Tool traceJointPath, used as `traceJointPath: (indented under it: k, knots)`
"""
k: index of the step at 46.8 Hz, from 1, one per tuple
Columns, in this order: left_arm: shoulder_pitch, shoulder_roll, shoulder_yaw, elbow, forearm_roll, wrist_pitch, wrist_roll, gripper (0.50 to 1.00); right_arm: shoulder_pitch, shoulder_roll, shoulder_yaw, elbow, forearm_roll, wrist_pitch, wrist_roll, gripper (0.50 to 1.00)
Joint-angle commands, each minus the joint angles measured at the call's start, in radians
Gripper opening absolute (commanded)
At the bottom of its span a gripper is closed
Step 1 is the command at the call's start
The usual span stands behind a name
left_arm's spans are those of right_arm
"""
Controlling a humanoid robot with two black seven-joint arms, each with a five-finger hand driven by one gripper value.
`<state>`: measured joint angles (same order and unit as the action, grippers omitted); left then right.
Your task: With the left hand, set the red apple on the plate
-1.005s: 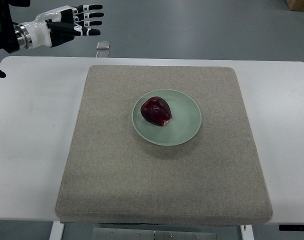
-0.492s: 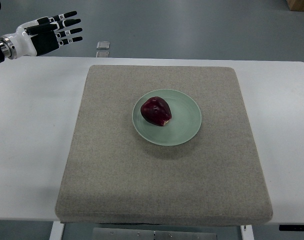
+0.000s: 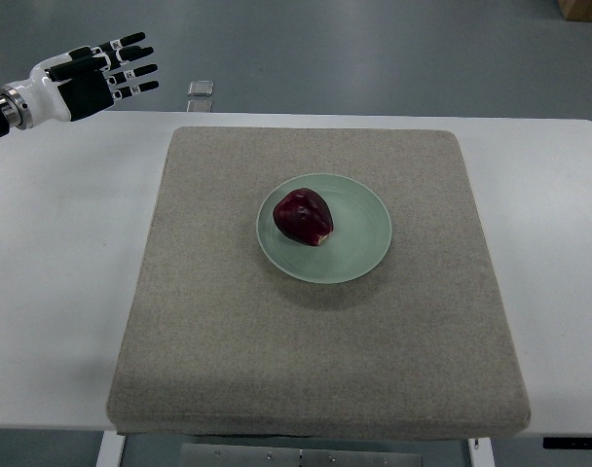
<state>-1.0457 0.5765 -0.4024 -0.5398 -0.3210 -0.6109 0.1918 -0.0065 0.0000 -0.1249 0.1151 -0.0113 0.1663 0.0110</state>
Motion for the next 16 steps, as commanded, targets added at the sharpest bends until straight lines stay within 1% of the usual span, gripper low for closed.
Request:
traceJointPath:
  k: [1, 16]
  knots:
    - [0.001, -0.004, -0.003, 0.001, 0.0, 0.0, 0.0, 0.996, -0.004, 0.0, -0.001, 0.0, -0.002, -0.004, 0.0, 0.964]
    - [-0.001, -0.006, -0.003, 0.003, 0.0, 0.0, 0.0, 0.996, -0.006, 0.0, -0.007, 0.001, -0.009, -0.013, -0.003, 0.964]
